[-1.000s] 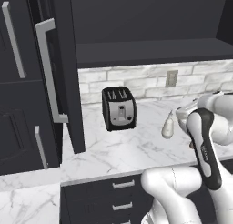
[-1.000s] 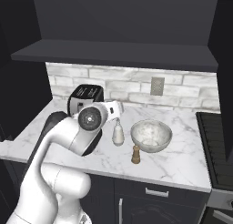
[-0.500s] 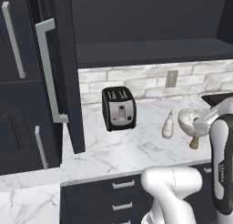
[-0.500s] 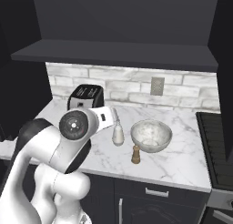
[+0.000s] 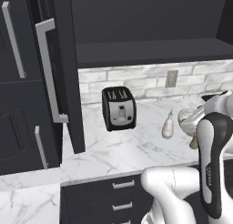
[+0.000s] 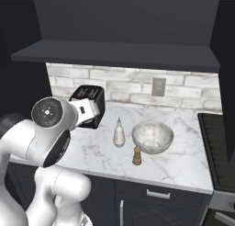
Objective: Retrieve the bottle and the shaker from the cabinet and place them next to the mixing bowl on the counter. Then add garlic from the fridge to the mixing bowl.
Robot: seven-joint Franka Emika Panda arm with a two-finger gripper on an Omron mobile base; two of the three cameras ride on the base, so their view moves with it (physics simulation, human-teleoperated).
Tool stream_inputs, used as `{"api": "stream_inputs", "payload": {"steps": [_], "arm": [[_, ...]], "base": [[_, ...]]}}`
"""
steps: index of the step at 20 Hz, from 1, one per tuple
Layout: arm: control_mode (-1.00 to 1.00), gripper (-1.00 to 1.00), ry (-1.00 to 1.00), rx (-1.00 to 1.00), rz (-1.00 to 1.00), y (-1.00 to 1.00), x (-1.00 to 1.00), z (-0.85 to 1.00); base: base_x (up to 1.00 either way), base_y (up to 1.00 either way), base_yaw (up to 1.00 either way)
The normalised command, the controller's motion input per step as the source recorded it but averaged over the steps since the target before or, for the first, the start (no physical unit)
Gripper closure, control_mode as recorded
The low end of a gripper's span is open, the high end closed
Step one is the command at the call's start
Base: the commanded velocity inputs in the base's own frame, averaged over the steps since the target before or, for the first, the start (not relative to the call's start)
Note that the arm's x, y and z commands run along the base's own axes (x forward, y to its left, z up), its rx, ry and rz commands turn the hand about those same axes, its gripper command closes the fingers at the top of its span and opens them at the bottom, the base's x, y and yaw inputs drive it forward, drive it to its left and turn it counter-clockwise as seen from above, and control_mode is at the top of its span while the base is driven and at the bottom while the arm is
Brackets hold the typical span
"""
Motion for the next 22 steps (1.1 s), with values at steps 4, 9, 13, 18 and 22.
{"api": "stream_inputs", "payload": {"steps": [4,9,13,18,22], "arm": [[-1.00,-1.00,-0.05,-0.02,-0.05,0.52,0.00,-0.08],[-1.00,-1.00,-0.20,0.00,0.00,0.13,0.00,-0.33],[-1.00,-1.00,-0.22,0.00,0.00,0.14,0.00,-0.42],[-1.00,-1.00,-0.21,0.00,0.00,0.09,0.00,-0.26],[-1.00,-1.00,-0.16,0.00,0.00,0.00,-0.05,-0.26]], "base": [[0.00,0.00,0.00],[0.00,0.00,0.00],[0.00,0.00,0.00],[0.00,0.00,0.00],[0.00,0.00,0.00]]}}
